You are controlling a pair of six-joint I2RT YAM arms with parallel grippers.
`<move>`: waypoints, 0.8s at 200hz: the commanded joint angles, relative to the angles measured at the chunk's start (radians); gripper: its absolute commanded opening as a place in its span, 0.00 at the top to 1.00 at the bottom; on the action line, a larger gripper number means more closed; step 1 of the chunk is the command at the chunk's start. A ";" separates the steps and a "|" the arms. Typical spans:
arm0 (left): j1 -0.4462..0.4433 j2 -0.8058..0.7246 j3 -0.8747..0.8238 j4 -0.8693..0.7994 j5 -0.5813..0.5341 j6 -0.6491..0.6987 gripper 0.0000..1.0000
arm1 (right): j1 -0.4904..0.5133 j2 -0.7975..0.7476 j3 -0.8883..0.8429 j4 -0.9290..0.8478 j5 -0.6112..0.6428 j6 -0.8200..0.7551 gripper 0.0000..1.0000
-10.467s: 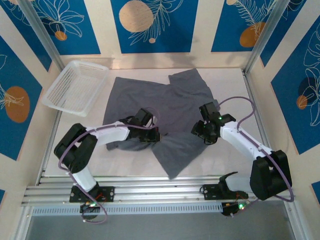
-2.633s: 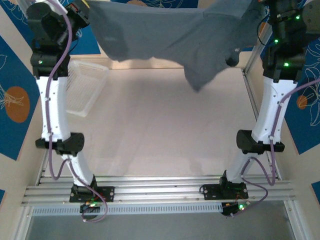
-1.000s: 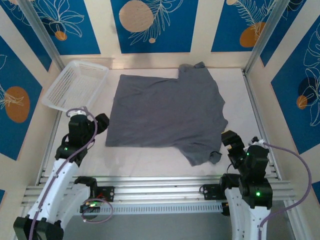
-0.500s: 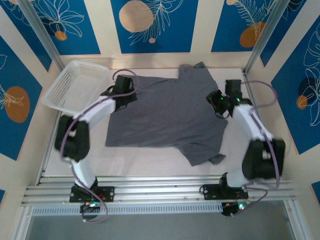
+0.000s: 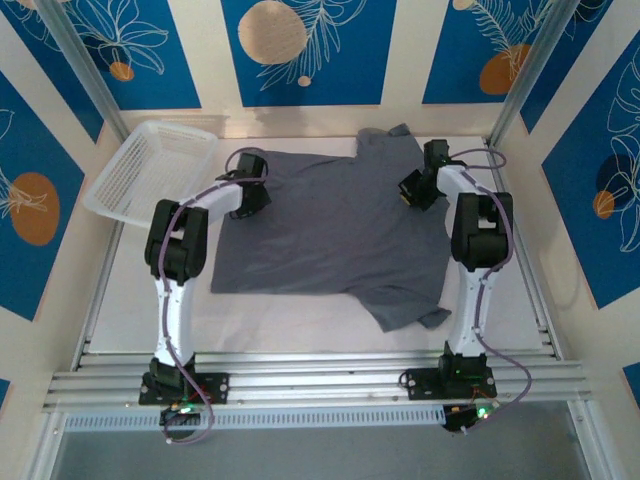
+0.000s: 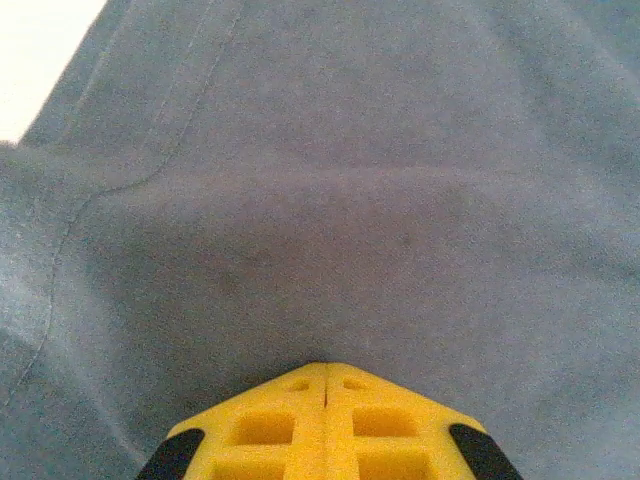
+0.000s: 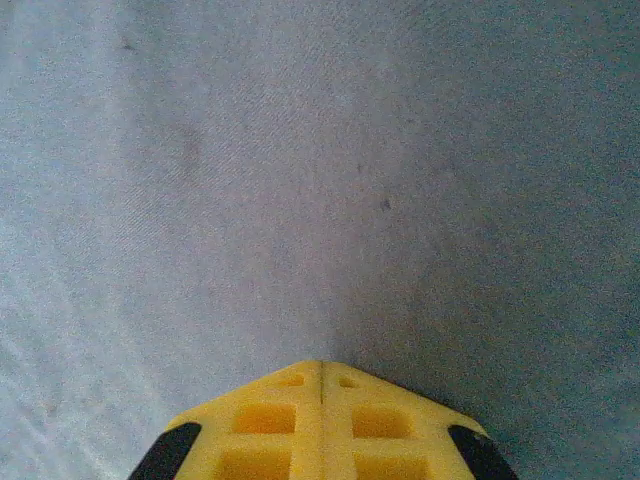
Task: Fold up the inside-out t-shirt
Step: Rotate the T-shirt at the center of the table, then fold the T-shirt at the center of the table.
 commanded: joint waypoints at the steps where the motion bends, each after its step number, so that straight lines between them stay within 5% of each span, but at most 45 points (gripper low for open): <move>1: 0.014 -0.048 -0.121 0.010 0.010 -0.035 1.00 | 0.009 0.029 0.044 -0.089 -0.008 -0.025 1.00; 67: 0.024 -0.260 -0.407 0.170 0.027 -0.069 1.00 | -0.003 -0.132 -0.083 -0.064 -0.056 -0.121 0.96; 84: 0.024 -0.298 -0.376 0.164 0.054 -0.012 0.69 | -0.008 -0.238 -0.116 -0.067 -0.086 -0.148 0.84; 107: 0.020 -0.415 -0.403 0.170 0.084 0.043 0.51 | -0.006 -0.510 -0.382 0.028 -0.032 -0.095 0.72; 160: -0.027 -0.791 -0.665 0.091 0.073 0.075 0.48 | -0.046 -1.079 -1.014 -0.099 0.208 0.094 0.61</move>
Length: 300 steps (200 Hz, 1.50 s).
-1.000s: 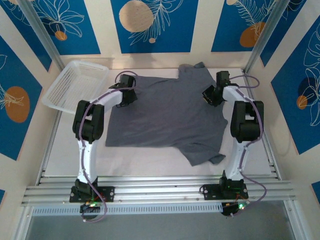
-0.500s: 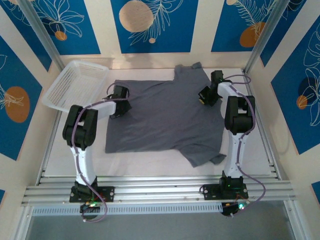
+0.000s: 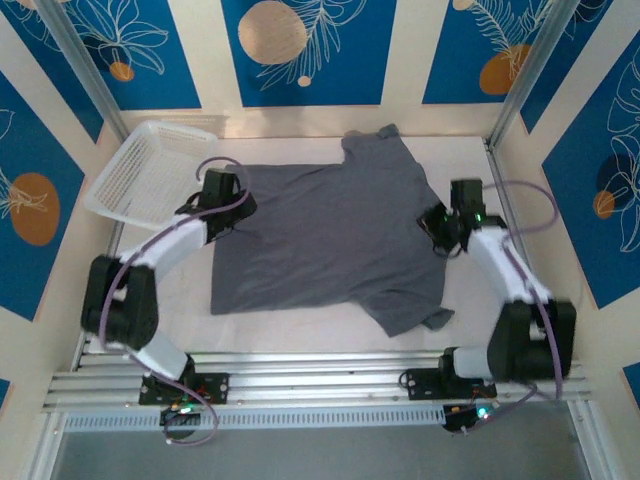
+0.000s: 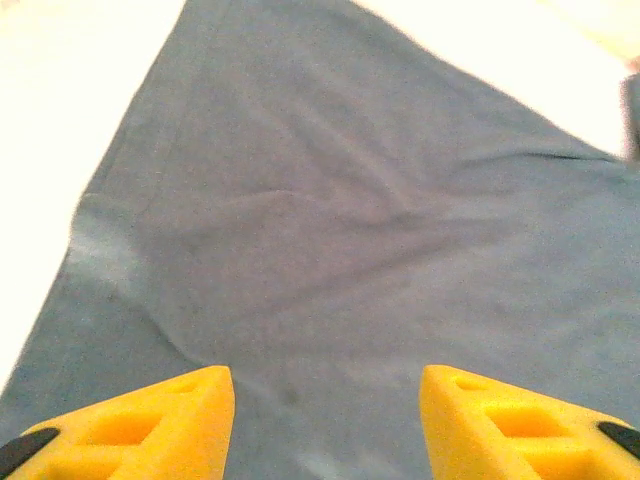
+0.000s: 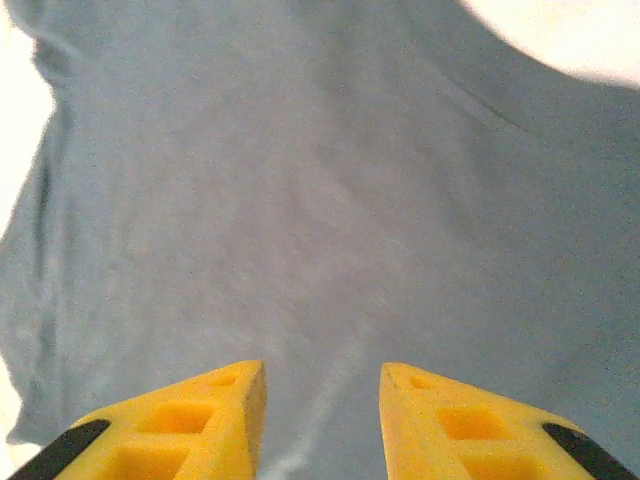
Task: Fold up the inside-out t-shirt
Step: Fold the T-shirt at the center of the table.
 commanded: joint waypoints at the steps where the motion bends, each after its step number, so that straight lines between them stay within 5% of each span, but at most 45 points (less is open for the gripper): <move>1: -0.021 -0.136 -0.133 -0.075 -0.007 0.035 0.48 | -0.038 -0.092 -0.178 -0.135 0.111 0.078 0.61; 43: -0.020 -0.290 -0.275 -0.184 -0.111 0.070 0.48 | -0.136 -0.078 -0.293 -0.205 0.071 -0.034 0.61; 133: -0.017 -0.267 -0.278 -0.222 -0.122 -0.005 0.49 | -0.105 -0.086 -0.346 -0.133 -0.021 -0.031 0.62; 160: -0.016 -0.282 -0.262 -0.368 -0.181 -0.118 0.50 | -0.092 -0.055 -0.355 -0.116 -0.048 -0.014 0.77; 181: -0.004 -0.305 -0.280 -0.470 -0.186 -0.177 0.50 | -0.095 -0.085 -0.360 -0.124 -0.018 0.028 1.00; 243: 0.035 -0.376 -0.375 -0.611 -0.155 -0.247 0.52 | -0.095 -0.275 -0.330 -0.183 0.029 0.019 1.00; 300: 0.044 -0.338 -0.440 -0.552 -0.020 -0.317 0.74 | -0.087 -0.328 -0.355 -0.170 0.006 0.014 1.00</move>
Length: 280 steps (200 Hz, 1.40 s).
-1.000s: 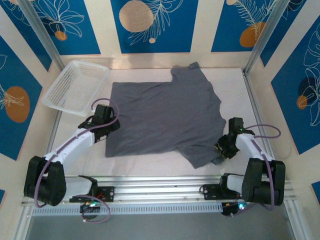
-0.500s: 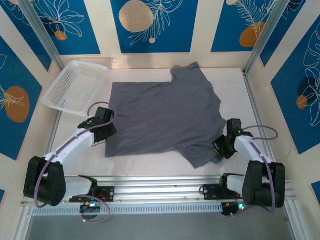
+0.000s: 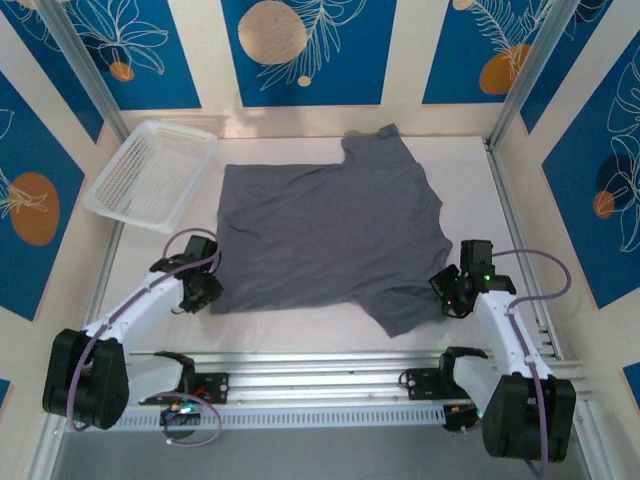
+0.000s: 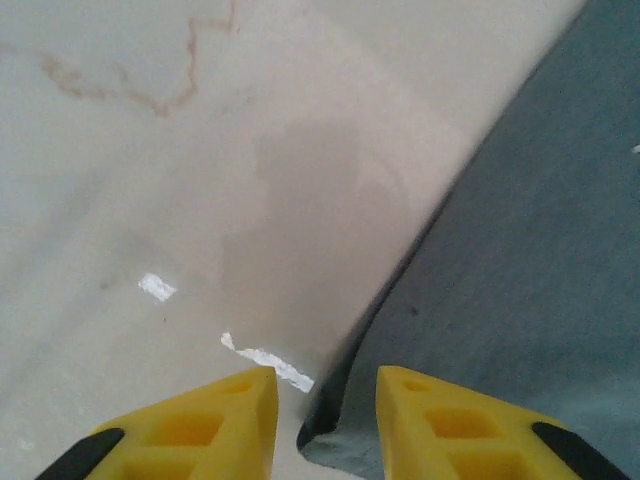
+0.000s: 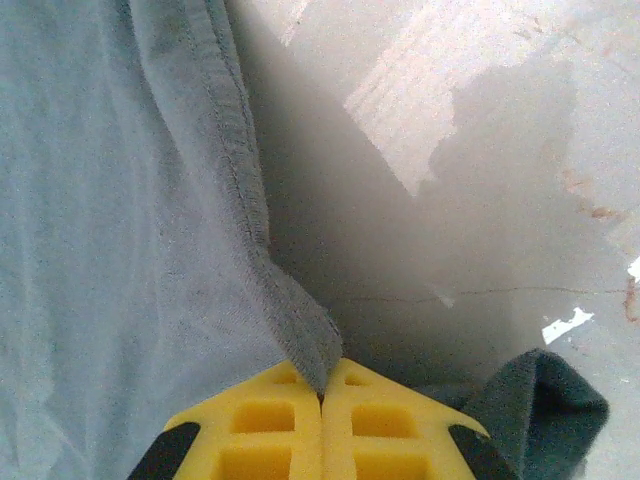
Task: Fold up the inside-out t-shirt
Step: Fold the T-shirt at the center of the table.
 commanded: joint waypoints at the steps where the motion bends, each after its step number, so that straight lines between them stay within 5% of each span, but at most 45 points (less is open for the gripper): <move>1: 0.010 0.021 -0.015 -0.018 0.070 -0.060 0.74 | 0.009 -0.010 -0.010 -0.023 -0.003 0.004 1.00; 102: 0.010 -0.001 -0.075 0.016 0.164 -0.091 0.64 | 0.023 0.010 0.001 -0.010 -0.007 -0.001 1.00; 131: 0.010 0.037 -0.093 0.069 0.182 -0.093 0.72 | 0.025 0.007 -0.002 -0.018 -0.004 -0.005 1.00; 176: 0.009 -0.003 -0.114 0.116 0.127 -0.121 1.00 | 0.025 -0.009 -0.035 -0.025 0.038 0.010 1.00; 240: 0.012 -0.188 -0.146 -0.063 0.024 -0.158 1.00 | -0.078 -0.106 -0.083 -0.094 0.057 0.016 1.00; 280: 0.014 -0.225 -0.132 -0.003 0.061 -0.135 1.00 | -0.087 -0.108 -0.083 -0.057 -0.002 0.001 1.00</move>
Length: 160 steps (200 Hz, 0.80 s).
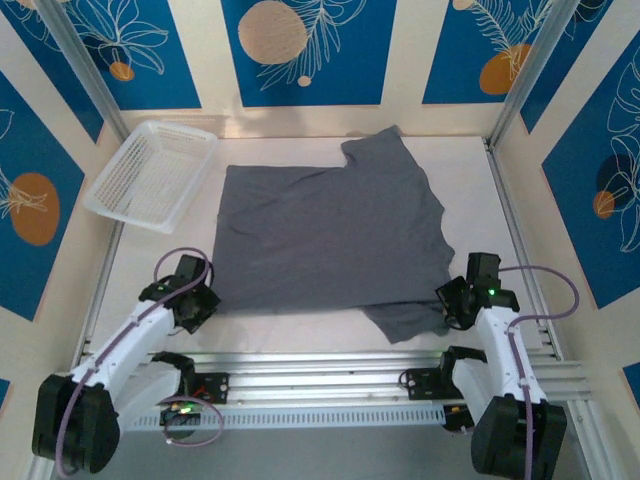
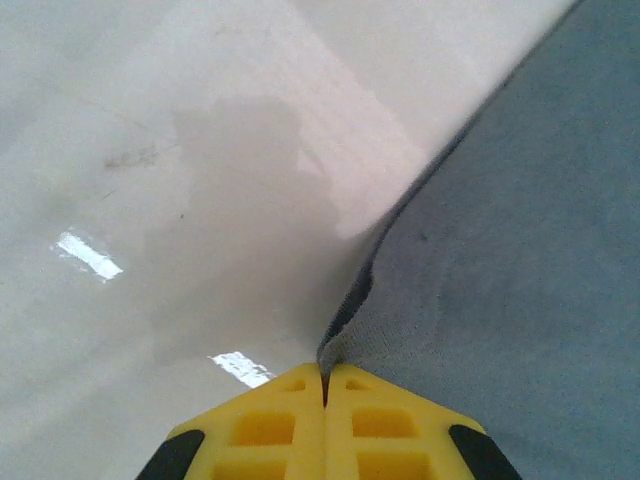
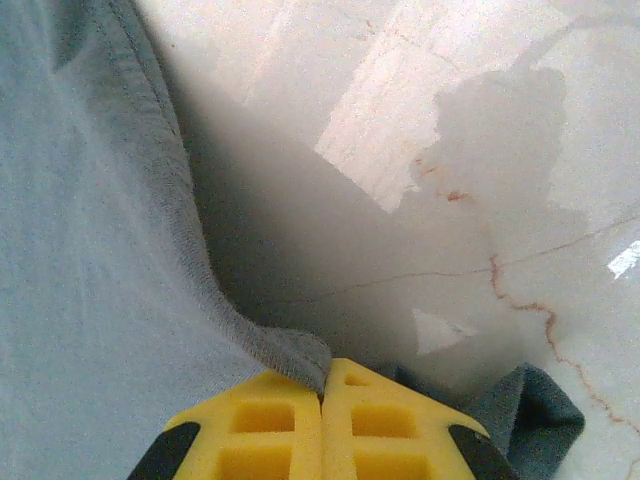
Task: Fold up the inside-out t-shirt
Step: Fold the T-shirt at the center of the table.
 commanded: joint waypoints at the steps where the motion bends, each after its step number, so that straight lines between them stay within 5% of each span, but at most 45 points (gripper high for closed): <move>1: 0.012 0.020 0.012 -0.011 -0.018 -0.001 1.00 | -0.008 0.013 -0.006 -0.001 -0.033 -0.004 1.00; 109: 0.033 0.338 0.334 0.166 -0.131 0.137 1.00 | -0.007 0.268 0.255 0.164 -0.065 -0.028 1.00; 160: 0.044 0.470 0.420 0.278 -0.068 0.211 1.00 | -0.004 0.397 0.323 0.243 -0.052 -0.017 1.00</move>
